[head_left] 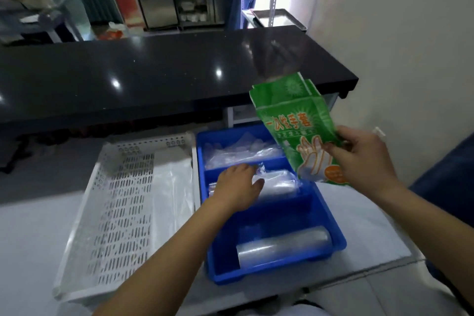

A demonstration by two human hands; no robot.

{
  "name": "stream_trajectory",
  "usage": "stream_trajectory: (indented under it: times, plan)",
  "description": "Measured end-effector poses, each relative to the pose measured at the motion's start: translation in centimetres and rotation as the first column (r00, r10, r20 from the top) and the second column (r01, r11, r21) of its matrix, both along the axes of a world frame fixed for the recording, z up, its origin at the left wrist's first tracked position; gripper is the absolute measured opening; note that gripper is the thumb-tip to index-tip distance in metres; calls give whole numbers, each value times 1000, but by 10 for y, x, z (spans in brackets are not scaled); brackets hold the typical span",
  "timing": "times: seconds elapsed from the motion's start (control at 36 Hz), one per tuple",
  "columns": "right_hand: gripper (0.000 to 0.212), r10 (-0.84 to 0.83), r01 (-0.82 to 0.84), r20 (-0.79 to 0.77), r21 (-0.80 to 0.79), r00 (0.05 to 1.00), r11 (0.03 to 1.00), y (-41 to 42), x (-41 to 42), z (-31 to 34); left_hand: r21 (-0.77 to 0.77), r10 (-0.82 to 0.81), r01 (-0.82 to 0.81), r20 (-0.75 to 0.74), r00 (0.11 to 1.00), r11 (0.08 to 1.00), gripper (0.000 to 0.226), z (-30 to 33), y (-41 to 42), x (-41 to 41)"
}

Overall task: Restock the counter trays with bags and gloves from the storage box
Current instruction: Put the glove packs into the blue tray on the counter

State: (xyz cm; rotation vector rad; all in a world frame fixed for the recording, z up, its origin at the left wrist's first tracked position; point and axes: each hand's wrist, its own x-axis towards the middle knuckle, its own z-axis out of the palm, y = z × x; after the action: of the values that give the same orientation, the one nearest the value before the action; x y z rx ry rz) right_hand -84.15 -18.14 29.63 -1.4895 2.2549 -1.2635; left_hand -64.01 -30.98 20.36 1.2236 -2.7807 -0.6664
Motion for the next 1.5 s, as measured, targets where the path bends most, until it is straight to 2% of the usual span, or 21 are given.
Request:
stream_trajectory:
  times: [0.08,0.22,0.33,0.47,0.58,0.67,0.75,0.83,0.89,0.94,1.06,1.17,1.31,1.39,1.5]
  plan:
    - [24,13,-12,-80,18,997,1000,-1,0,-1,19,2,-4,105,994,1000,59,-12,-13,-20]
    - [25,38,-35,-276,16,960,999,-2,-12,5,71,63,-77,180,982,995,74,-26,-43,-37]
    - [31,57,-57,-282,8,958,998,-11,-25,5,89,85,-113,267,960,990,74,-29,-67,-48]
    - [33,90,-88,-228,18,969,996,-23,-46,2,169,90,-157,349,933,973,62,-27,-84,-58]
    - [34,129,-129,-269,16,955,992,-32,-57,7,314,107,-223,345,932,923,54,-30,-96,-67]
    - [30,155,-147,-308,48,939,988,-41,-66,10,357,96,-232,360,928,905,56,-30,-102,-73]
    - [30,204,-183,-345,95,916,979,-50,-69,12,314,128,-254,370,920,915,59,-31,-103,-76]
    - [30,244,-209,-376,131,894,969,-63,-67,13,329,74,-237,440,895,914,69,-28,-100,-76]
    - [30,274,-218,-399,181,875,959,-75,-64,13,363,81,-253,428,900,897,79,-23,-96,-76]
    - [31,305,-228,-429,222,851,948,-88,-60,14,387,46,-218,407,912,896,78,-21,-90,-76]
    - [32,385,-279,-461,283,800,918,-114,-42,12,324,63,-214,419,906,922,81,-23,-75,-74]
    - [32,476,-325,-538,356,695,876,-144,-17,6,245,138,-253,404,904,936,87,-26,-63,-72]
    - [37,565,-285,-601,501,565,817,-179,17,-18,170,164,-250,407,899,953,82,-28,-57,-70]
    - [30,615,-243,-565,596,551,765,-195,27,-35,117,161,-212,343,926,970,74,-28,-50,-65]
    - [35,655,-304,-435,636,617,709,-203,19,-54,93,140,-175,302,943,980,69,-25,-40,-52]
